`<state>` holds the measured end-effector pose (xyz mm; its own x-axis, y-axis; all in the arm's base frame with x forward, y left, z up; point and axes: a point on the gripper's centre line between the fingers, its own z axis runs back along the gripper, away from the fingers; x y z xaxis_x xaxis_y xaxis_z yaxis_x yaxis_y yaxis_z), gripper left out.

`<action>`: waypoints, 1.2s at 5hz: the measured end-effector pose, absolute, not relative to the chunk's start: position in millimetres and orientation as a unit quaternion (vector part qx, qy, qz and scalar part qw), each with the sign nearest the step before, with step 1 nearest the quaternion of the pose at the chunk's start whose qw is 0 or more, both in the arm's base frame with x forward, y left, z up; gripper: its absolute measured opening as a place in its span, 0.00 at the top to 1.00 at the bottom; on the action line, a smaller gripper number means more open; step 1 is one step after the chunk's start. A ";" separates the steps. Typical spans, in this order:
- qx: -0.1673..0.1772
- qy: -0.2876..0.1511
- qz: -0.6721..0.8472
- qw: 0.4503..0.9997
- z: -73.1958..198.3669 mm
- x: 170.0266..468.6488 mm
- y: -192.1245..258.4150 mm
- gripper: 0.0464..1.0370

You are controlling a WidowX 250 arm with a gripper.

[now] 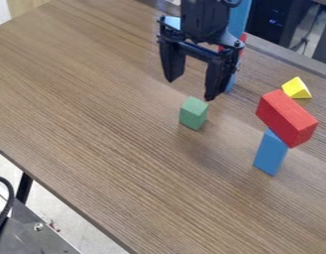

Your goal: Put the red rectangular block on the green cube

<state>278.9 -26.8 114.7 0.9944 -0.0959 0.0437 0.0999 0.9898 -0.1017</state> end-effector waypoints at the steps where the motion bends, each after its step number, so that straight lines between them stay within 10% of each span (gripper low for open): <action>1: -0.052 -0.003 -0.047 0.998 106.3 275.9 -26.3 0.04; 6: -0.060 -0.125 0.214 0.967 156.0 306.9 -96.5 0.04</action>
